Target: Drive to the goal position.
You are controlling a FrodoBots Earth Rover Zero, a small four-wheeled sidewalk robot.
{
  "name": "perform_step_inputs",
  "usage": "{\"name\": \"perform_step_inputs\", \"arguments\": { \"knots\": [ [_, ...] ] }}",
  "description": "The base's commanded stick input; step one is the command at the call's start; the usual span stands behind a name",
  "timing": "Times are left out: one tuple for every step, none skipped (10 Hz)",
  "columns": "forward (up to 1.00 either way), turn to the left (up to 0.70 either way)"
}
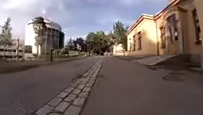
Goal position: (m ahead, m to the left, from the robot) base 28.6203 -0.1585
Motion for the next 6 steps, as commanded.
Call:
{"name": "perform_step_inputs", "arguments": {
  "knots": [
    [0.45,0.00],
    [0.45,0.00],
    [0.45,0.00],
    [0.45,0.00],
    [0.45,0.00],
    [0.45,0.00]
  ]
}}
